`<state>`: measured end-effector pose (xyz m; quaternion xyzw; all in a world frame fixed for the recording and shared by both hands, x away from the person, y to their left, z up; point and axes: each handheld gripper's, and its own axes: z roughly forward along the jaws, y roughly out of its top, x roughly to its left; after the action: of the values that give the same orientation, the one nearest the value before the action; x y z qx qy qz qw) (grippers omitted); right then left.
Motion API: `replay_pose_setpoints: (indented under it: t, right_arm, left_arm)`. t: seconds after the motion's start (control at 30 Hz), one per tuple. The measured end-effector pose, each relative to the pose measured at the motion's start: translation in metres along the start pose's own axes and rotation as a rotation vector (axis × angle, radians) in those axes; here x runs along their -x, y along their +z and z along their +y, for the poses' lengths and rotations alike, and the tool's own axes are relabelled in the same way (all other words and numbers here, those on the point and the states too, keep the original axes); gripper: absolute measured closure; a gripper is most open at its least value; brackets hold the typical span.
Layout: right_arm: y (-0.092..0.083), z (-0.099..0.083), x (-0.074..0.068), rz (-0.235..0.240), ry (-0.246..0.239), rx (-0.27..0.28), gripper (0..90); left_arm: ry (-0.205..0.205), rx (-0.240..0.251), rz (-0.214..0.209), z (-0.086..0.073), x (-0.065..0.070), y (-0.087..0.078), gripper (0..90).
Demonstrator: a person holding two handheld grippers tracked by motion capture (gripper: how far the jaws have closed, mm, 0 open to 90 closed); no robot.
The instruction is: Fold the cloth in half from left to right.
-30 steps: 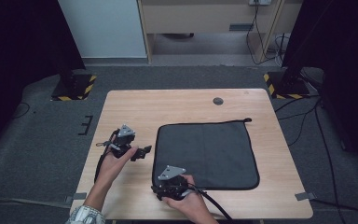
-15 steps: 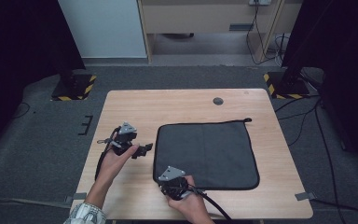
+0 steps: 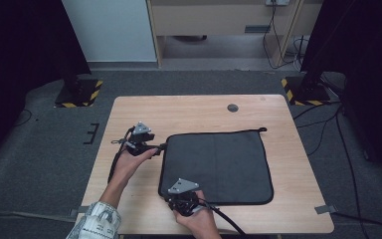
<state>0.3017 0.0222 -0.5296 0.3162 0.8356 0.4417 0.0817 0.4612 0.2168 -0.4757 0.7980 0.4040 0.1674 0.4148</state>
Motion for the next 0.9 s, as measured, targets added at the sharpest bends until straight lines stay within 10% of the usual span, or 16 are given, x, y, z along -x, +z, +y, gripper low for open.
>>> replay_pose_setpoints:
  t: [0.5, 0.9]
  right_arm:
    - [0.005, 0.006, -0.026, 0.05, 0.001, 0.027, 83.1]
    - [0.005, 0.006, -0.03, 0.049, -0.007, 0.014, 83.0]
  left_arm:
    - [0.011, -0.091, -0.008, -0.004, -0.021, 0.042, 48.1]
    - [0.022, -0.146, 0.03, -0.016, -0.029, 0.058, 43.2]
